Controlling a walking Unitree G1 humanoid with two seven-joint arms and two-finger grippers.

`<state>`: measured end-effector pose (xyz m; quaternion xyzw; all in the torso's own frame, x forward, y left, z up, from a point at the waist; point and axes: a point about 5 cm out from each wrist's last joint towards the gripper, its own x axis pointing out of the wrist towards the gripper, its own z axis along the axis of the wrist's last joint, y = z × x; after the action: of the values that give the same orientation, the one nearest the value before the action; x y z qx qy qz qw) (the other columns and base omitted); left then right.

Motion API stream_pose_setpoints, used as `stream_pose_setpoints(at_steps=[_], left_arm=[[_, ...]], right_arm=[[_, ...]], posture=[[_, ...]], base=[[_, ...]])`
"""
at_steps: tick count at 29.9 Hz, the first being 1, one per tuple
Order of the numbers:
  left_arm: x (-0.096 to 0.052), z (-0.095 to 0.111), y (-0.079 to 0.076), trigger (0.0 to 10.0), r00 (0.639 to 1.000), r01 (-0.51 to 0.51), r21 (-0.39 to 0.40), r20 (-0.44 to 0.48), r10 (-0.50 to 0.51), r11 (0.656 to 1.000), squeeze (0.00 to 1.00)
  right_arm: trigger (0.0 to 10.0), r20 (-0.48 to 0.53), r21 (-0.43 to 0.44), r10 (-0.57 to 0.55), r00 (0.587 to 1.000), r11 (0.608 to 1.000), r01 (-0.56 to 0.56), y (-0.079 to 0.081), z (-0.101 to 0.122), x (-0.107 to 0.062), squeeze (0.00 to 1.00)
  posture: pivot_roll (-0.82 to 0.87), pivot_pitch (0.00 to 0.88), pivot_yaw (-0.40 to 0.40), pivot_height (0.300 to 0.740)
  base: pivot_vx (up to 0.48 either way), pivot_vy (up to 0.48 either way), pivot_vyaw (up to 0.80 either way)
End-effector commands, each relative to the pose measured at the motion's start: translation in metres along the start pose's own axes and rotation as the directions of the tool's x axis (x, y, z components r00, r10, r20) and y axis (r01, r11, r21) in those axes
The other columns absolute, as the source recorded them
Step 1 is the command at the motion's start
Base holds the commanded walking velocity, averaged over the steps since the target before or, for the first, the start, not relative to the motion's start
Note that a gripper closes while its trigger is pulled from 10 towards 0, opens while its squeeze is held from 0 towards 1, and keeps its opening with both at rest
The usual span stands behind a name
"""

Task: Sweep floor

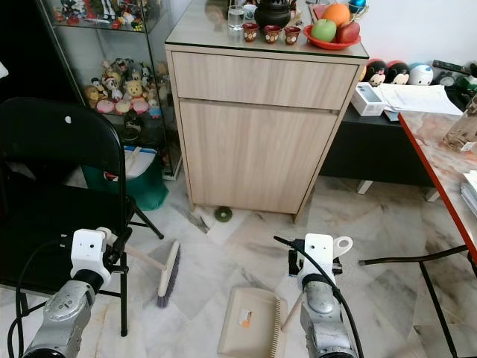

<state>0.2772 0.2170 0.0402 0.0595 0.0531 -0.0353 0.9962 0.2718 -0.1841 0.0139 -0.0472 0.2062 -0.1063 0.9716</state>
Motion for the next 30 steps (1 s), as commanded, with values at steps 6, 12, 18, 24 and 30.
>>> stream_pose_setpoints(at_steps=[6, 12, 18, 24, 30], left_arm=[[-0.0013, -0.0027, -0.0002, 10.0, 1.0, 0.011, 0.022, -0.011, -0.01, 1.0, 0.0], [-0.0013, -0.0024, -0.0007, 10.0, 1.0, 0.023, 0.033, -0.011, -0.022, 0.999, 0.0], [-0.0011, -0.0025, -0.0031, 10.0, 0.999, 0.041, 0.045, -0.013, -0.04, 0.998, 0.0], [-0.0013, -0.0033, -0.0062, 10.0, 0.998, 0.059, 0.06, -0.017, -0.058, 0.996, 0.0], [-0.0012, -0.0034, -0.007, 10.0, 0.998, 0.061, 0.068, -0.02, -0.06, 0.996, 0.0]], right_arm=[[0.0, -0.007, -0.003, -0.005, 1.0, 1.0, 0.005, -0.0023, -0.0034, 0.0007, 0.0], [0.0, -0.011, -0.004, 0.004, 1.0, 1.0, -0.004, -0.0001, -0.0051, 0.0004, 0.0], [0.0, -0.02, -0.009, 0.005, 1.0, 1.0, -0.005, 0.0001, -0.0078, -0.0005, 0.0], [0.0, -0.021, -0.013, 0.002, 1.0, 1.0, -0.002, -0.0012, -0.0085, -0.0003, 0.0], [0.0, 0.007, -0.022, -0.012, 1.0, 1.0, 0.012, -0.0029, -0.0035, 0.0009, 0.0]], posture=[[-0.07, 0.047, -0.046, 0.74], [-0.06, 0.046, -0.044, 0.74], [-0.07, 0.053, -0.043, 0.74], [-0.07, 0.056, -0.043, 0.74], [-0.07, 0.064, -0.044, 0.74]], base=[[0.0, 0.0, 0.0], [0.0, 0.0, 0.0], [0.0, 0.0, 0.0], [0.0, 0.0, 0.0], [0.0, 0.0, 0.0]])
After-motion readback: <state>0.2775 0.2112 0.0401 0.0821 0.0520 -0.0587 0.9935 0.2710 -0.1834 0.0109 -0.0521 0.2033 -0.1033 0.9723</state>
